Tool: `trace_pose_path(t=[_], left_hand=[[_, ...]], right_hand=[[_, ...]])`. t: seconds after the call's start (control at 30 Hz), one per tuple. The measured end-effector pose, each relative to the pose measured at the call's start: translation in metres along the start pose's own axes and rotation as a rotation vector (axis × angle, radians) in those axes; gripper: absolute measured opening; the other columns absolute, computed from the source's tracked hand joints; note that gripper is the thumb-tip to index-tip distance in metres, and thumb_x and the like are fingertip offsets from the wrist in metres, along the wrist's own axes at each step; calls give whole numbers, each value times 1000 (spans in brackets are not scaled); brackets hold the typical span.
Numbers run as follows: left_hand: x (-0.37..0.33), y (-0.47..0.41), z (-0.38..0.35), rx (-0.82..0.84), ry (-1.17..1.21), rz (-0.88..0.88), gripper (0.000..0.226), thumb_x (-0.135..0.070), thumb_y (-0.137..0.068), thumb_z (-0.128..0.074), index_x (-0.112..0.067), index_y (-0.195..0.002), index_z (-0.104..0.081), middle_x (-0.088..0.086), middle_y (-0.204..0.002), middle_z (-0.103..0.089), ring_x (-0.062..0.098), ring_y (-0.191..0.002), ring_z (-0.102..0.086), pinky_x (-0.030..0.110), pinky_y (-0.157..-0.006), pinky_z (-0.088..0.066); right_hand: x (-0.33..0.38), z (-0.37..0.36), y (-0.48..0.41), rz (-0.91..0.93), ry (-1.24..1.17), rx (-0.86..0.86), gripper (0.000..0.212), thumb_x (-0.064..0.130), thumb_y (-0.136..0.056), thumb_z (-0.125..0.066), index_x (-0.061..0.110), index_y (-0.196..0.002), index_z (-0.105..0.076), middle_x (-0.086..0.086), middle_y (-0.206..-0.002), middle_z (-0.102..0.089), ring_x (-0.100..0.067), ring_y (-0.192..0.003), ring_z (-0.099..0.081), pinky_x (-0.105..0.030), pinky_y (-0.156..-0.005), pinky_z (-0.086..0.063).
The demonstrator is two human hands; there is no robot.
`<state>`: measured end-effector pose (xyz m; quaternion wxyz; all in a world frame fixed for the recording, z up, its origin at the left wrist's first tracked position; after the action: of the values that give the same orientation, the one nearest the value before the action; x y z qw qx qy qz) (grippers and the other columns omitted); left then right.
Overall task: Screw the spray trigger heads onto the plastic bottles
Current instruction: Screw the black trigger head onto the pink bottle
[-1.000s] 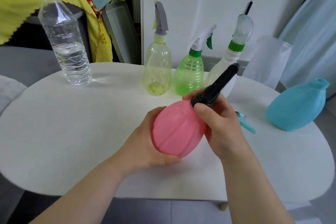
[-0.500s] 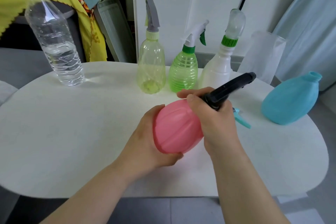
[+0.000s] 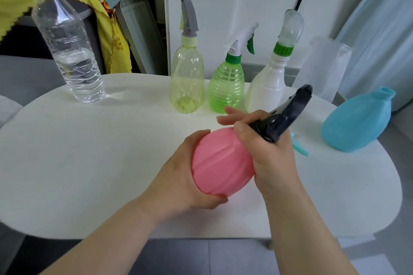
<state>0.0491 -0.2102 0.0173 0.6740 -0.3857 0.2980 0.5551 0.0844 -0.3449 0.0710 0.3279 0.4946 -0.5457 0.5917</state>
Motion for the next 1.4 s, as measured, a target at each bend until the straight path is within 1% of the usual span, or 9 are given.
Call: trace_pose_path(t=[0.2,0.3,0.37,0.53,0.73,0.93,1.07,1.23,1.4], left_hand=[[-3,5,-17,-142,-25,-10,106,-35,-35,-88,-63,-103,-12,-42,-105,-22,-7,-97,-34,7,-80,-29],[-4,5,-16,-62,-42,-44,111,-40,-38,-86,-63,-108,-4,-44,-109,-13,-8,-108,-24,12,-94,-24],[-3,6,-11,4,-96,-71,105,-48,-47,-80,-63,-110,2,-45,-116,-6,-13,-112,-17,3,-97,-11],[22,3,-6,70,-522,36,78,-59,-76,-48,-32,-139,-9,-6,-154,-5,10,-141,1,26,-111,9],[33,-4,-8,98,-638,92,72,-64,-78,-36,-28,-138,-19,-3,-154,-10,14,-141,-4,34,-113,3],[37,-7,-7,40,-672,68,69,-66,-78,-33,-30,-136,-22,-5,-153,-13,11,-141,-6,32,-113,1],[31,-7,-6,32,-696,78,87,-76,-63,-8,-31,-136,-22,-7,-153,-14,10,-140,-7,32,-113,0],[32,-7,-6,45,-688,94,75,-70,-72,-15,-32,-137,-19,-8,-153,-10,8,-140,-3,31,-113,3],[30,-7,-5,42,-676,106,93,-75,-55,-1,-33,-136,-21,-8,-153,-13,9,-140,-5,31,-113,3]], right_hand=[[4,-8,13,2,83,-272,23,15,-75,-64,30,-58,-59,20,-68,-70,10,-72,-61,0,-61,-40],[6,-5,19,8,96,-370,22,12,-78,-63,28,-63,-59,17,-62,-66,11,-65,-59,0,-58,-39],[16,7,15,17,145,-375,19,10,-78,-63,25,-67,-59,17,-62,-65,13,-64,-57,1,-58,-38],[56,62,-24,19,382,-462,20,15,-74,-67,28,-62,-58,26,-51,-60,8,-56,-53,-5,-56,-39],[66,99,-87,-37,556,-576,27,10,-75,-59,27,-57,-47,12,-60,-47,-3,-54,-43,-13,-49,-33],[39,123,-124,-153,622,-568,26,5,-77,-52,27,-64,-45,8,-67,-46,-6,-61,-44,-18,-54,-35],[23,127,-136,-170,612,-543,26,3,-78,-53,26,-66,-46,8,-67,-47,-5,-59,-44,-9,-44,-37],[5,129,-143,-203,643,-474,18,5,-79,-55,19,-89,-49,9,-73,-48,-7,-67,-47,-15,-54,-37],[4,137,-143,-194,603,-449,27,5,-77,-60,28,-75,-45,10,-75,-51,-15,-84,-50,-14,-62,-39]])
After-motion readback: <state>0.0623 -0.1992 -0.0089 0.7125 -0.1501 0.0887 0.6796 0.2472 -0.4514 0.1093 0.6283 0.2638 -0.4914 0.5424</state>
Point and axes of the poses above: each hand's wrist, its own y-axis away from the middle knuckle, its own z-axis out of the back of the hand, x = y × z, the point moved 1 cm from there along -y, towards the middle knuckle
